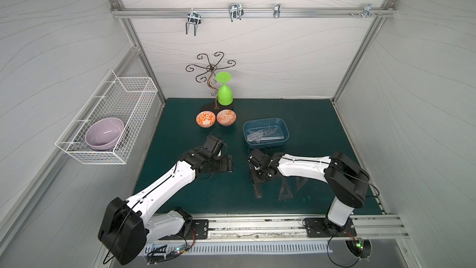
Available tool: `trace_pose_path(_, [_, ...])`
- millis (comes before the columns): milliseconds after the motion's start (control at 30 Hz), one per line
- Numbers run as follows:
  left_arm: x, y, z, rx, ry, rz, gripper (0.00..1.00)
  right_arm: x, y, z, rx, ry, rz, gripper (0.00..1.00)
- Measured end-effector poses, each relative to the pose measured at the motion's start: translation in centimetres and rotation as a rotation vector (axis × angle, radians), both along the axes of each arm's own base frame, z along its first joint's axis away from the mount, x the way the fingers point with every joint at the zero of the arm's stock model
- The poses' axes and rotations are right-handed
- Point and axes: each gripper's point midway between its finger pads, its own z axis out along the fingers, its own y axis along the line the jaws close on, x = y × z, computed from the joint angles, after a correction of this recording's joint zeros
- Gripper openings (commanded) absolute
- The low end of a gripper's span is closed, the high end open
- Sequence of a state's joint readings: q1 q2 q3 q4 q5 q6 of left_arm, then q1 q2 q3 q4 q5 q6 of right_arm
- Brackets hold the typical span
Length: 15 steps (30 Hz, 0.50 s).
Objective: Put the scattered rulers into the storage box
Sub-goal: Move the ruler to the center of the board.
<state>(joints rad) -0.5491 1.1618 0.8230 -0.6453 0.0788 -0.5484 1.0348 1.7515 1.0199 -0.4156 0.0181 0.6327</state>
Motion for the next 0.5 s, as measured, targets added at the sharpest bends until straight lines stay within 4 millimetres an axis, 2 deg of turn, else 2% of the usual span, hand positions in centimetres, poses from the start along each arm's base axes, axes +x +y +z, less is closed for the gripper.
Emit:
trace_pose_path(200, [-0.1, 0.0, -0.1, -0.001, 0.005, 0.006, 0.8, -0.9, 1.0, 0.2, 0.088, 0.041, 0.023, 0.41])
trace_pose_path(367, [-0.4, -0.1, -0.6, -0.013, 0.023, 0.01, 0.72, -1.3, 1.3, 0.4, 0.179, 0.083, 0.037, 0.41])
trace_pose_path(500, [-0.8, -0.7, -1.4, -0.057, 0.044, 0.004, 0.63, -1.4, 0.3, 0.6, 0.25, 0.095, 0.036, 0.36])
